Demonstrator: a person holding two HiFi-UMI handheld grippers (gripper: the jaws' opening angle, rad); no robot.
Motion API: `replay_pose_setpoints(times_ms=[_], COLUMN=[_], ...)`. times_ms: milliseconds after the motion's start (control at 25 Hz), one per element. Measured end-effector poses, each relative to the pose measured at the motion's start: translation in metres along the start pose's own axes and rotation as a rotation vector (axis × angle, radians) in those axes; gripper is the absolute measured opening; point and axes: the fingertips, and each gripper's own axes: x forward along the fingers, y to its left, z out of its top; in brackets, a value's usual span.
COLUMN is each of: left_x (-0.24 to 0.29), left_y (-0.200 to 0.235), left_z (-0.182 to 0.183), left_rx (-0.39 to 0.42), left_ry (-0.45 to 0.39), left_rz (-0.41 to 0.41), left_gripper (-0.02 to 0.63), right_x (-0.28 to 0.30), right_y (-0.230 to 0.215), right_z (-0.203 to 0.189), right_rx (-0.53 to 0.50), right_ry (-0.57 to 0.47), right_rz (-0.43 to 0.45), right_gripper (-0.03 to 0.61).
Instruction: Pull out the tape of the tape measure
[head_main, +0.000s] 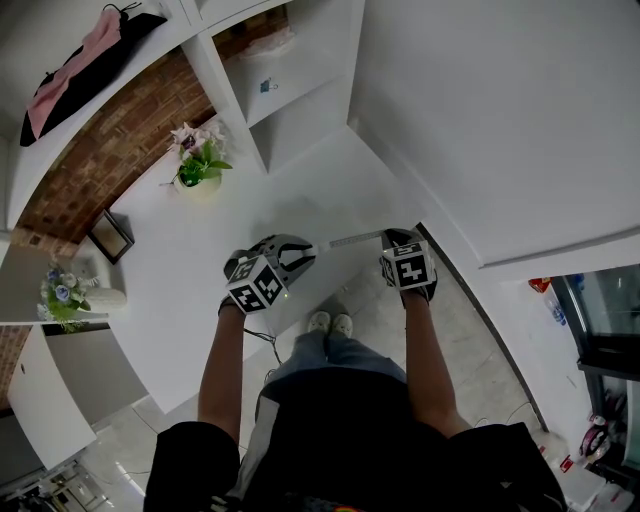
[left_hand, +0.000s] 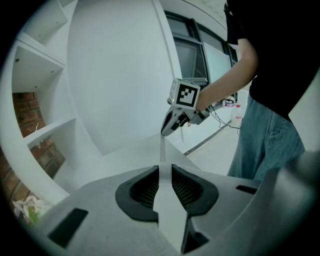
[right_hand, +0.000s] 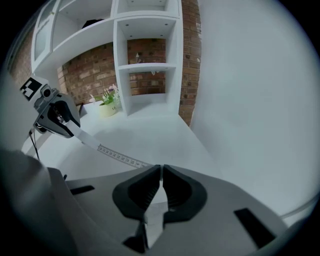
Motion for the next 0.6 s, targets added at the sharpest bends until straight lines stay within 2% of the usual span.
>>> replay_pose_setpoints(times_ms=[200, 480, 600], left_x=[-0.008, -0.01, -0.018], left_y=[0.002, 0.001, 0.002], left_z=[-0.009, -0.023, -0.029], left_rx=[-0.04, -0.031, -0.064], left_ry=[-0.018, 0.035, 0.018], left_rz=[0.003, 0.012, 0.014], left_gripper=[0.081, 0.081, 0.081], right_x=[-0.001, 0.001, 0.0], right_y=[-0.008, -0.012, -0.017], right_z=[-0.003, -0.005, -0.005], right_rx=[0.017, -0.008, 0.004], right_ry=[0.004, 0.023, 0.021], right_rz=[-0.009, -0.052, -0.056], right_gripper=[0.017, 0.017, 0.017])
